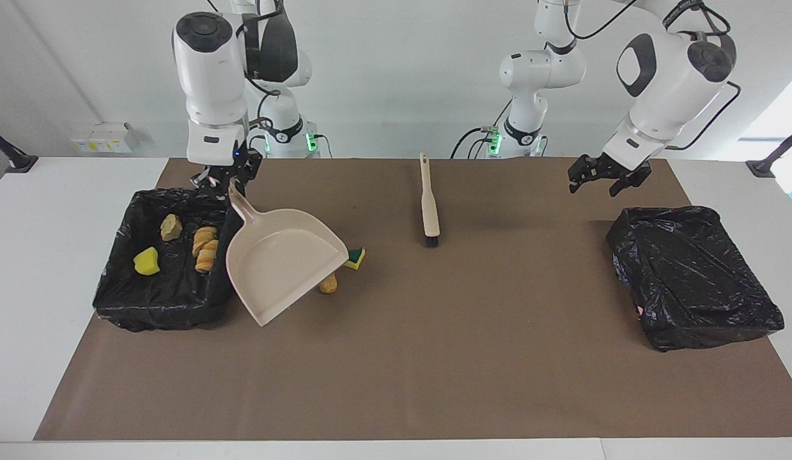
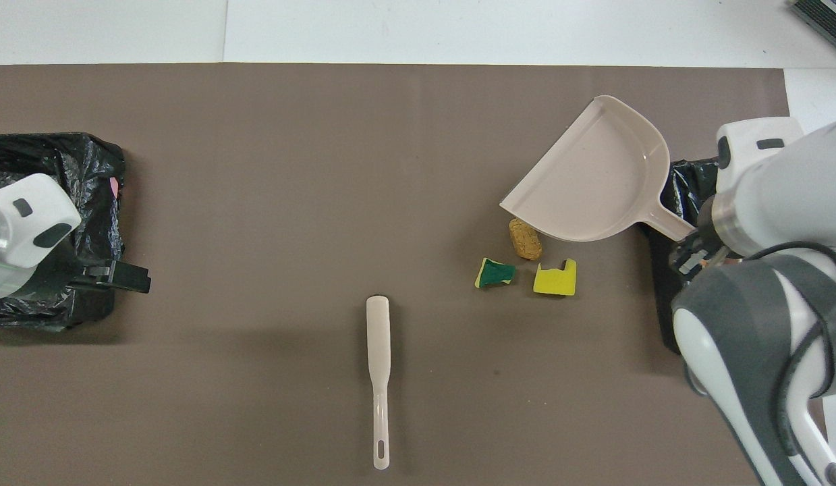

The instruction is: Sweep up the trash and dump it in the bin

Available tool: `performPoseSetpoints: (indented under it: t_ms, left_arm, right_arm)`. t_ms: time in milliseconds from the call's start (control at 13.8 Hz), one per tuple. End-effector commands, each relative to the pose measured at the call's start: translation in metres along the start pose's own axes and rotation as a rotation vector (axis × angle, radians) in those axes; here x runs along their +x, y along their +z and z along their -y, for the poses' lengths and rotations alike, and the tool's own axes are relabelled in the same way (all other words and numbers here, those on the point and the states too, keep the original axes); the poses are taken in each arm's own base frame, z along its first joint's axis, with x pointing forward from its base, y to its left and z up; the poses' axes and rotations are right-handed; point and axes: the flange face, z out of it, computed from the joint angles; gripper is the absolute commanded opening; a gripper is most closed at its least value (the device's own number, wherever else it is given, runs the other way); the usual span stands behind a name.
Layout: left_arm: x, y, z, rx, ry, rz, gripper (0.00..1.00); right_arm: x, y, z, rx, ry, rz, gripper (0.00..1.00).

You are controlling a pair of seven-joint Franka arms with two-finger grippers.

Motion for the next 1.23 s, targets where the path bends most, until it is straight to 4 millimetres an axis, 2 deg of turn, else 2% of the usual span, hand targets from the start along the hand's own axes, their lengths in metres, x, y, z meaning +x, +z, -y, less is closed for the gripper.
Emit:
performPoseSetpoints:
  t_ms: [0, 218, 290, 435, 653, 870, 1015, 1160]
  left_arm:
    - [-0.002, -0.036, -0.004, 0.024, 0.014, 0.016, 1.0]
    - [-0.002, -0.072, -0.002, 0.022, 0.005, -0.013, 1.0]
    - [0.002, -0.069, 0.002, 0.023, -0.001, -0.02, 1.0]
    - [0.001, -0.068, 0.006, 0.023, -0.005, -0.022, 1.0]
    - [0.001, -0.067, 0.005, 0.02, -0.014, -0.022, 1.0]
    - [0.008, -0.067, 0.005, 0.02, -0.017, -0.08, 1.0]
    - [0.013, -0.069, 0.006, 0.022, -0.023, -0.114, 1.0]
    - [0.014, -0.069, 0.003, 0.021, -0.019, -0.122, 1.0]
  right_arm:
    - [0.034, 0.009, 0.014, 0.086, 0.221, -0.062, 0.0]
    - [0.081, 0.029, 0.062, 0.123, 0.425, -0.062, 0.0]
    - [0.099, 0.037, 0.082, 0.132, 0.472, -0.075, 0.0]
    - [0.119, 0.051, 0.1, 0.153, 0.54, -0.093, 0.0]
    - [0.16, 0.07, 0.158, 0.183, 0.62, -0.118, 0.0]
    - [0.204, 0.086, 0.201, 0.219, 0.67, -0.125, 0.0]
    - [0.234, 0.1, 0.238, 0.25, 0.734, -0.125, 0.0]
    - [0.249, 0.108, 0.263, 0.236, 0.764, -0.135, 0.0]
